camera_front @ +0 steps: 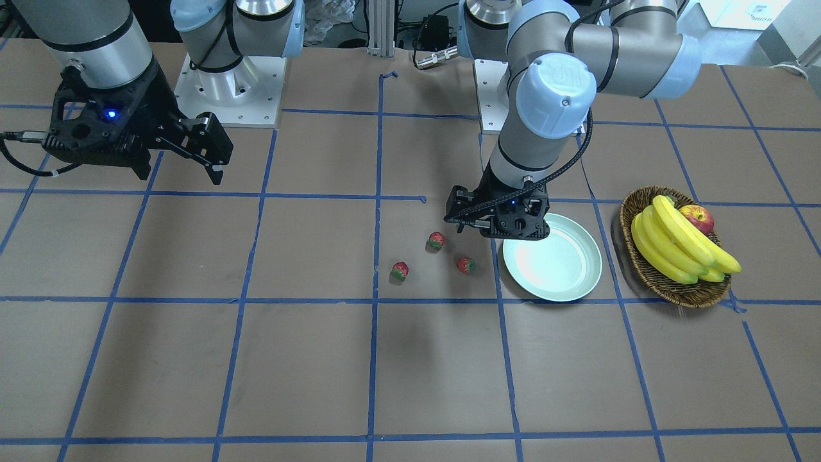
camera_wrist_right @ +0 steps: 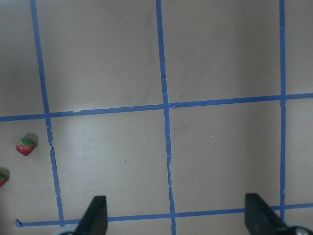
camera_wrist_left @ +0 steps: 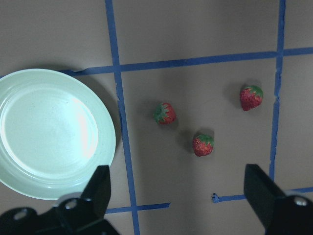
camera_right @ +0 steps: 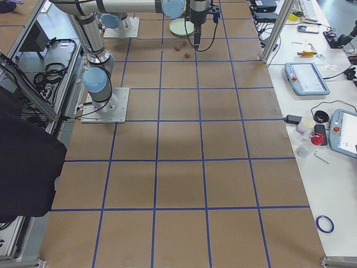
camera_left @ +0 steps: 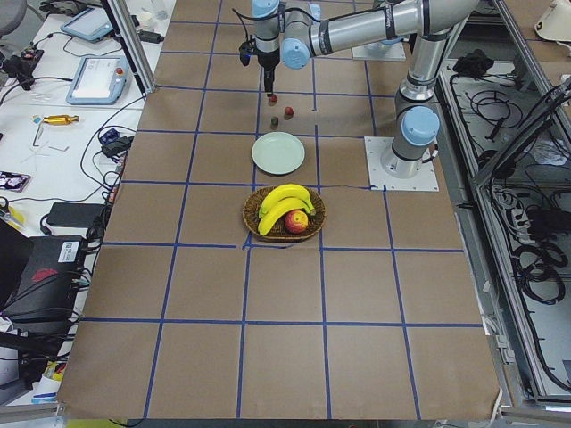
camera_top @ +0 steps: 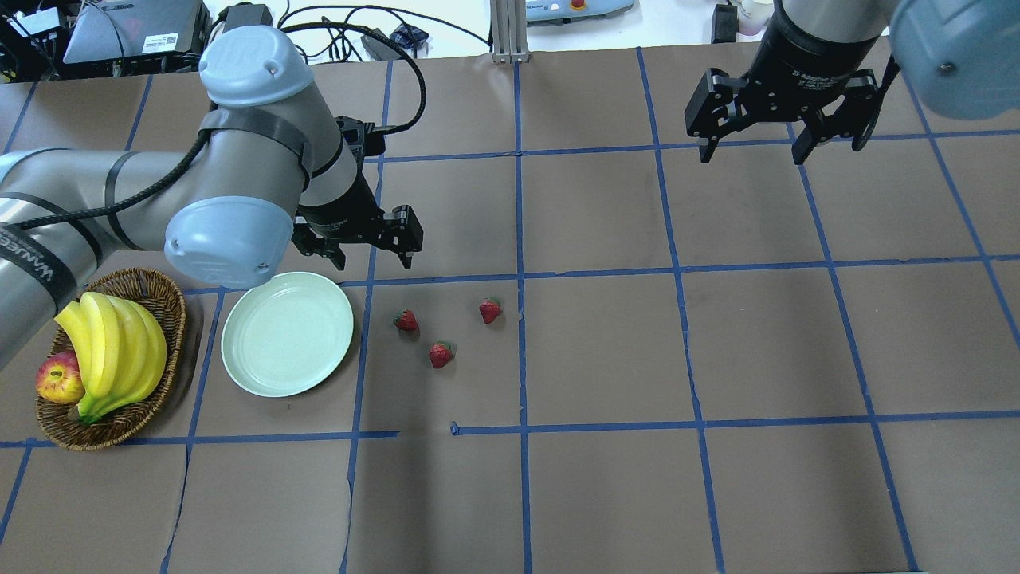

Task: Collect all strawberries into plate
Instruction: 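Move the left gripper down to the strawberry nearest the plate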

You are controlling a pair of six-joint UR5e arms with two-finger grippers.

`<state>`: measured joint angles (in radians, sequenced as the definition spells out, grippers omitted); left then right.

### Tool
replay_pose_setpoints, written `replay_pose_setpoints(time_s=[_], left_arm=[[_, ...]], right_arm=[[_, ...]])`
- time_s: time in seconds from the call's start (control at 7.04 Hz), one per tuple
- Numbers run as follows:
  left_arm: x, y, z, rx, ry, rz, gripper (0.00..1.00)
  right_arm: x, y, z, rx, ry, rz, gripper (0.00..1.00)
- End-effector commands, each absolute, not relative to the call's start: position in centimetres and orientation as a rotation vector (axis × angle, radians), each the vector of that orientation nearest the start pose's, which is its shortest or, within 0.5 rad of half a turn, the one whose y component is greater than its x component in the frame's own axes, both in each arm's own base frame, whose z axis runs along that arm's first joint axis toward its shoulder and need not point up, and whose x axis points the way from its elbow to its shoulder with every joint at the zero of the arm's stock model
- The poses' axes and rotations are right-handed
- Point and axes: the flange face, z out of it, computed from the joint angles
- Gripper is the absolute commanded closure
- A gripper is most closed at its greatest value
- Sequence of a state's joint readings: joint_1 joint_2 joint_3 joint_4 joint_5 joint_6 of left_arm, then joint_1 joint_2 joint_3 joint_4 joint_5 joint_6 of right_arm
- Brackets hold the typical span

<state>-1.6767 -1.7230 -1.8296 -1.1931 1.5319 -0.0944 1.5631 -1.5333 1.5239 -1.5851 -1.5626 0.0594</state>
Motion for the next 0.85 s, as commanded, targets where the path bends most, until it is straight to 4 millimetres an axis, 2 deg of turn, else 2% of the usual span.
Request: replay_pose_setpoints(time_s=[0.0,0.28,0.57,0.71], left_arm=[[-19.3,-50.6,27.6,-0.019,3.17,0.093,0.13],[-19.4,-51.6,22.7,-0.016,3.172,0.077,0.13],[-19.7,-52.4,19.1,-0.009,3.167,0.11,0.17],[-19.7,-52.3,18.1,-0.036,3.161,0.141,0.17]], right_arm=[[13.0,-51.0,49.2,0.103,3.133,-0.029,0.0],[13.0,-51.0,49.2,0.103,3.133,-0.029,0.0],[13.0,-51.0,49.1,0.106,3.133,-0.026,0.0],[13.0,-51.0,49.1,0.106,3.133,-0.024,0.0]])
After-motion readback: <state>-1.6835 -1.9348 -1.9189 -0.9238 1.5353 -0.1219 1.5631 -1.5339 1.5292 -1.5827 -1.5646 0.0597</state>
